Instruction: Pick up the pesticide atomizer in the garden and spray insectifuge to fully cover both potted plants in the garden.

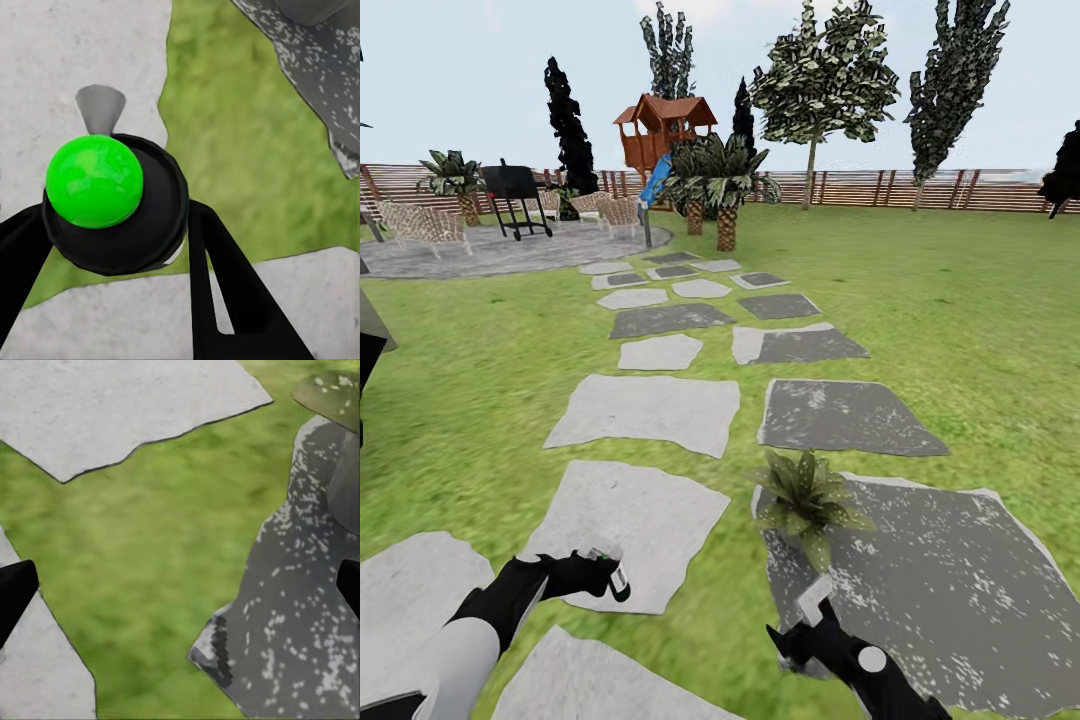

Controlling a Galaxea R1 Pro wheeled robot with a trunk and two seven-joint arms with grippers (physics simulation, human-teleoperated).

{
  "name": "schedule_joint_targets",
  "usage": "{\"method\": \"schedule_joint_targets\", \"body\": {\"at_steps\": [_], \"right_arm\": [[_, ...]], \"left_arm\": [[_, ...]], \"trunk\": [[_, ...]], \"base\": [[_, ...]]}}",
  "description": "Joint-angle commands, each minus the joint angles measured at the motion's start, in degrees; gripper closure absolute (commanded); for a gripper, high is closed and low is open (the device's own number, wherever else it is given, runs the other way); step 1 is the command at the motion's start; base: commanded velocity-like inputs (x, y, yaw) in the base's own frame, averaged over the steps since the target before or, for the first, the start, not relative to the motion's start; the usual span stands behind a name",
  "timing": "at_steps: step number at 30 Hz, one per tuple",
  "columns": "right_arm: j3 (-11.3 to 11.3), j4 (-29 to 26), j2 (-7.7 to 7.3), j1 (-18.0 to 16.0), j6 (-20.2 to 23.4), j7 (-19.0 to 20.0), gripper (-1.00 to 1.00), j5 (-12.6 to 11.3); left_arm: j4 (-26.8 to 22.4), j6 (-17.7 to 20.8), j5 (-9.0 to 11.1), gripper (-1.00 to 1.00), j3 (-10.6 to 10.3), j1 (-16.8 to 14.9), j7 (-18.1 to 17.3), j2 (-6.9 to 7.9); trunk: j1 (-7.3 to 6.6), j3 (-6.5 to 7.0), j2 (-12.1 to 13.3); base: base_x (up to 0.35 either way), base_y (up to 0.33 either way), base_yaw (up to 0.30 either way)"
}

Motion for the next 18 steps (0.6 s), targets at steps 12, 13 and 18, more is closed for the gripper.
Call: {"method": "schedule_joint_targets", "body": {"at_steps": [12, 13, 18], "right_arm": [[3.65, -5.35, 3.80, -5.19, 4.11, 16.74, -1.00, 3.46], [3.92, -5.35, 3.82, -5.32, 4.12, 16.75, -1.00, 3.52], [4.40, -5.05, 4.17, -6.87, 4.89, 17.95, -1.00, 3.58]], "left_arm": [[-1.12, 0.60, -17.22, 1.00, -3.86, -0.81, -0.85, -0.88], [-1.12, 0.55, -17.37, 1.00, -4.10, -0.79, -1.21, -0.92], [-0.85, 0.08, -17.33, 1.00, -6.80, -0.44, -5.07, -1.35]], "trunk": [[-0.01, -0.05, -0.02], [-0.01, -0.05, -0.02], [-0.01, -0.05, -0.02]], "base": [[0.000, 0.000, 0.000], [0.000, 0.000, 0.000], [0.000, 0.000, 0.000]]}}
